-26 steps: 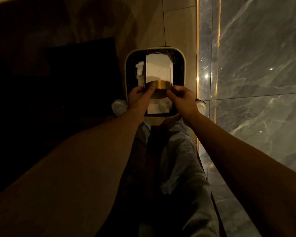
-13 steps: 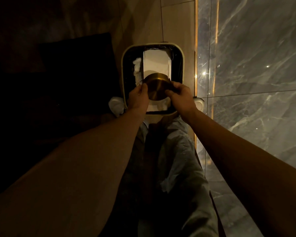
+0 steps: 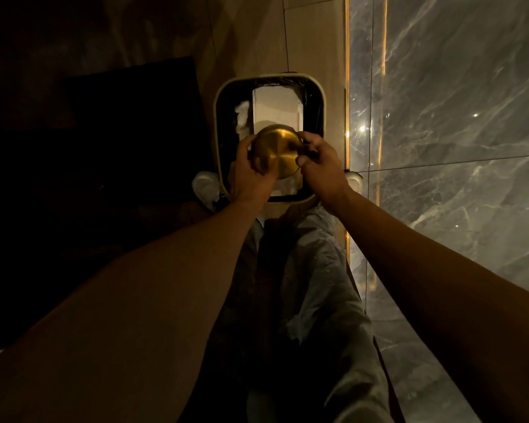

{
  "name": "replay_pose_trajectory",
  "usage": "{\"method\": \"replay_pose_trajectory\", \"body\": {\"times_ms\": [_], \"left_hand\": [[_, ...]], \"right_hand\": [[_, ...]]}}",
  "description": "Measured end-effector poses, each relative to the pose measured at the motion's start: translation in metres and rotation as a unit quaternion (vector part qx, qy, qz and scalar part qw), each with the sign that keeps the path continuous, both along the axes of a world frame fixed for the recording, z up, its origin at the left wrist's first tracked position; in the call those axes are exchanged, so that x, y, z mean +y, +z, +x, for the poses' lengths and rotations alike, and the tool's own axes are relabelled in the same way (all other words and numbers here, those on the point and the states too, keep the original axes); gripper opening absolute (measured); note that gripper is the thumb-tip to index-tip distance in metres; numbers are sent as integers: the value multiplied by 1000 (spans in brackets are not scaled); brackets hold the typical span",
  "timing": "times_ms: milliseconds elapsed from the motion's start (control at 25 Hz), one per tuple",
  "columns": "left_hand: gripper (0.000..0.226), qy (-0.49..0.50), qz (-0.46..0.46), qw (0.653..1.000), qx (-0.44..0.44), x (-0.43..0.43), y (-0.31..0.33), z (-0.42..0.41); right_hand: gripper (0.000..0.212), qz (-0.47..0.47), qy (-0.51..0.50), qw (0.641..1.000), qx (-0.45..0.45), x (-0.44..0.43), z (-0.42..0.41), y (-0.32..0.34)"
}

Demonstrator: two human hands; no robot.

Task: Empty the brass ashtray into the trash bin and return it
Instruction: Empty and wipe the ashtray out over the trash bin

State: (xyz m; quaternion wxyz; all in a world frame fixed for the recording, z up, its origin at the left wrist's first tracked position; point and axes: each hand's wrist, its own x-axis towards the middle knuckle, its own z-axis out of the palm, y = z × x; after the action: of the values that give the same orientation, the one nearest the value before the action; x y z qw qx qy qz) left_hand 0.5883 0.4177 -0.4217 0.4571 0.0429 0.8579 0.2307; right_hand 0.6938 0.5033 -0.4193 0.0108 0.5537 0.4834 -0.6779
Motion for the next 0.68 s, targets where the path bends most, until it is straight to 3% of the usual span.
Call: {"method": "replay_pose_trajectory", "body": {"times_ms": [320, 680], "left_hand": [[113, -191, -7, 979, 69, 5, 8, -1], [115, -304, 21, 942, 137, 8, 12, -6]], "right_hand": [[45, 26, -2, 1000, 8, 2, -1, 4], [40, 16, 35, 999, 11, 21, 8, 19]]}}
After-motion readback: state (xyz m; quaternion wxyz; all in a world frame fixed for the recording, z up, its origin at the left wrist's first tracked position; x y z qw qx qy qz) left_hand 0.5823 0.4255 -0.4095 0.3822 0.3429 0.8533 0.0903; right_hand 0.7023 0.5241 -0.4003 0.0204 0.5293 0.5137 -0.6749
